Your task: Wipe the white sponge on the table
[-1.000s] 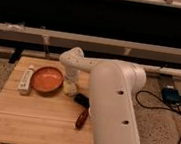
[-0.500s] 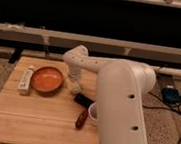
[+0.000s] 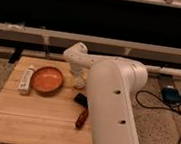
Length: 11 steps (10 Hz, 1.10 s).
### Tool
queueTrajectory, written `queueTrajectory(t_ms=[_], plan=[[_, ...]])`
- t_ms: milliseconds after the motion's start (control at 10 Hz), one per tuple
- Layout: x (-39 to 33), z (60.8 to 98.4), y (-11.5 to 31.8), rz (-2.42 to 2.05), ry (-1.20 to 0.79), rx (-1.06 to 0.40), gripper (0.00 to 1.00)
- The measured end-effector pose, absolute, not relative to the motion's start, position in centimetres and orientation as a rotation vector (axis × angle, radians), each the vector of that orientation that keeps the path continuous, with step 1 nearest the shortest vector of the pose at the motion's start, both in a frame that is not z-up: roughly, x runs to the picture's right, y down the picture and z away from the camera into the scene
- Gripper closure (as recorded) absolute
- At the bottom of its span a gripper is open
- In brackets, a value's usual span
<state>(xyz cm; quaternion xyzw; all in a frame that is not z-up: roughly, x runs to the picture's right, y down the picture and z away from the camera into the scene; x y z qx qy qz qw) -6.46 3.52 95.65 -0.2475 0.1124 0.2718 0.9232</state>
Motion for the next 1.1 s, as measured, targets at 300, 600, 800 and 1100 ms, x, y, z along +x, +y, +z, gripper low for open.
queueTrajectory(t_ms=[300,600,800,1100], plan=[[-4.9,96.5,3.1,0.568,0.274,-0.471,1.00],[-2.4,96.9,3.3,0.600,0.305,-0.465,1.00],[-0.4,96.9,3.4,0.624,0.324,-0.461,1.00],[3.0,96.3,4.1,0.661,0.358,-0.460,1.00]])
